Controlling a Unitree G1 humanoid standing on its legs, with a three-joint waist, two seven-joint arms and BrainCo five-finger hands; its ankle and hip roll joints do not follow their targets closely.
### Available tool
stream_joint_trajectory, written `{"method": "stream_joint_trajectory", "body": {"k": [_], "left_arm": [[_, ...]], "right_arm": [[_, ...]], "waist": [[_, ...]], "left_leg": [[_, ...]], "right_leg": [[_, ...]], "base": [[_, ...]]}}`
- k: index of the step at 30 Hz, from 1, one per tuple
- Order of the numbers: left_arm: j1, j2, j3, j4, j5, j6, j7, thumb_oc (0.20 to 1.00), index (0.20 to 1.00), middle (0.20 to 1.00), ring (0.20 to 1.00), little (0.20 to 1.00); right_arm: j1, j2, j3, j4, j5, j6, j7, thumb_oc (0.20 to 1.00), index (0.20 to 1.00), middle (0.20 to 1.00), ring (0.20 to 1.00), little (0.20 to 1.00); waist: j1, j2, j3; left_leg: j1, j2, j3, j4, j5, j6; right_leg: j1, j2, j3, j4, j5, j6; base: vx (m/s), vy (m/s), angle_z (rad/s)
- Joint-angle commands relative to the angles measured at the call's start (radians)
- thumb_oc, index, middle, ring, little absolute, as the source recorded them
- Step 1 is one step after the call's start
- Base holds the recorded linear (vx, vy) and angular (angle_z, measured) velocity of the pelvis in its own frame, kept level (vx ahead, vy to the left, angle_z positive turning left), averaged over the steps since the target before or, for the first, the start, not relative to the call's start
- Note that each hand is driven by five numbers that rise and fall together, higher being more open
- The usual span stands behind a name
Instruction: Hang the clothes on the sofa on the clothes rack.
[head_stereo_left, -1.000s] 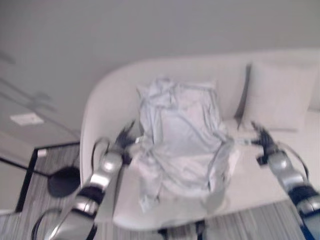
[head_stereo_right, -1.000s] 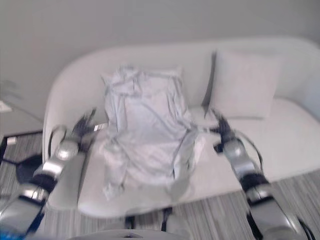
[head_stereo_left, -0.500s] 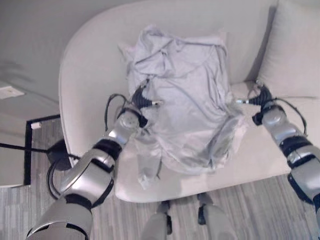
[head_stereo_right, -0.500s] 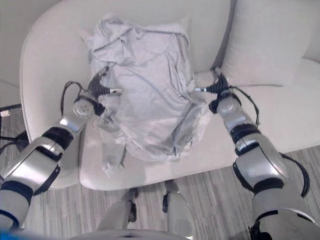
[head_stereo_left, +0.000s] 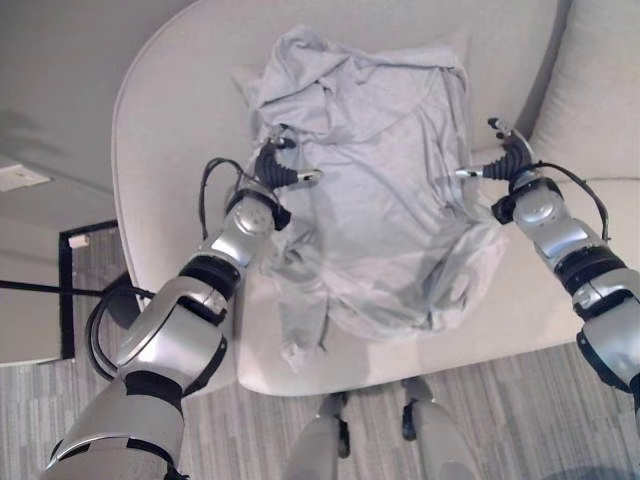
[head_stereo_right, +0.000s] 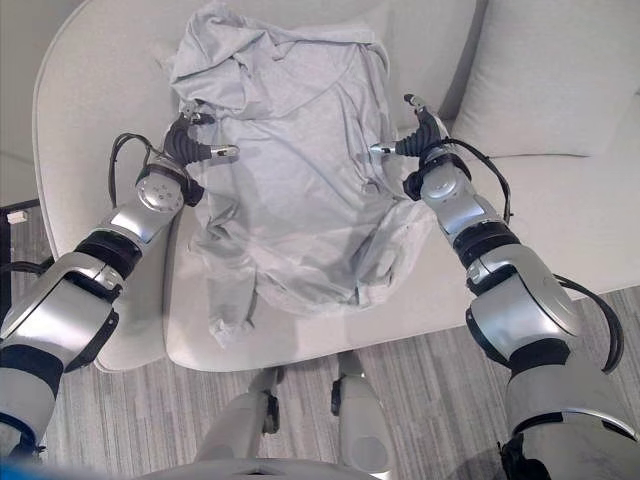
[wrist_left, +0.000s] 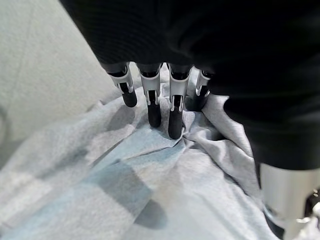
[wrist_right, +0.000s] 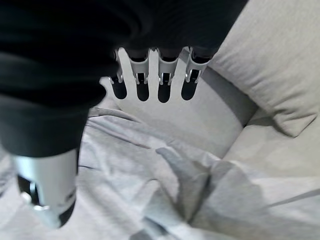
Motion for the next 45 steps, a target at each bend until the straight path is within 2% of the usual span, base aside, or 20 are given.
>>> {"method": "stream_joint_trajectory", "body": {"k": [1,9,16,23,27,41,45], "left_arm": [[-0.153,0.018,-0.054,0.076,0.0,-0.017,0.027,1.0,1.0,1.0,1.0,1.0],[-0.167,0.026,-0.065,0.107,-0.002,-0.005,0.033,1.0,1.0,1.0,1.0,1.0],[-0.117,0.049,-0.048,0.038,0.012,-0.016,0.056,1.0,1.0,1.0,1.0,1.0],[0.003,0.061,0.042,-0.077,-0.023,-0.034,0.093,1.0,1.0,1.0,1.0,1.0],[0.082,0.062,0.127,-0.141,-0.022,-0.038,0.155,1.0,1.0,1.0,1.0,1.0],[0.054,0.03,0.108,-0.057,-0.011,0.002,0.154,1.0,1.0,1.0,1.0,1.0],[0.015,0.026,0.068,0.002,-0.004,0.011,0.135,1.0,1.0,1.0,1.0,1.0]], "right_arm": [[-0.114,-0.028,0.026,0.048,0.031,-0.027,-0.019,1.0,1.0,1.0,1.0,1.0],[-0.141,-0.038,0.047,0.059,0.041,-0.02,-0.022,1.0,1.0,1.0,1.0,1.0],[-0.119,-0.078,0.037,0.035,0.04,-0.026,-0.027,1.0,1.0,1.0,1.0,1.0],[-0.088,-0.118,0.018,0.011,0.047,-0.02,-0.02,1.0,1.0,1.0,1.0,1.0],[-0.083,-0.137,-0.01,0.021,0.052,-0.019,-0.029,1.0,1.0,1.0,1.0,1.0],[-0.096,-0.138,-0.011,0.062,0.047,-0.004,-0.03,1.0,1.0,1.0,1.0,1.0],[-0.109,-0.135,-0.001,0.068,0.047,-0.006,-0.029,1.0,1.0,1.0,1.0,1.0]], "waist": [[0.014,0.004,-0.028],[0.015,0.003,-0.019],[0.022,-0.001,-0.01],[0.043,-0.003,0.001],[0.064,-0.003,0.011],[0.073,0.009,0.025],[0.069,0.011,0.026]], "left_leg": [[-0.052,-0.009,-0.034,0.004,0.05,-0.07],[-0.07,-0.009,-0.04,0.004,0.058,-0.074],[-0.066,-0.009,-0.045,0.004,0.057,-0.074],[-0.059,-0.011,-0.057,0.004,0.054,-0.074],[-0.065,-0.014,-0.067,0.004,0.054,-0.076],[-0.068,-0.017,-0.078,0.004,0.06,-0.076],[-0.069,-0.016,-0.077,0.004,0.062,-0.077]], "right_leg": [[-0.021,-0.019,0.034,0.012,-0.042,0.152],[-0.037,-0.016,0.032,0.012,-0.038,0.151],[-0.028,-0.015,0.029,0.012,-0.044,0.149],[-0.017,-0.015,0.025,0.012,-0.049,0.146],[-0.017,-0.017,0.018,0.012,-0.054,0.143],[-0.015,-0.015,0.012,0.012,-0.055,0.142],[-0.016,-0.017,0.011,0.012,-0.053,0.143]], "base": [[0.0,0.0,0.0],[0.0,-0.006,0.02],[0.01,-0.014,0.04],[0.0,-0.023,0.0],[-0.01,-0.039,0.03],[0.0,-0.011,0.05],[0.0,0.0,0.0]]}}
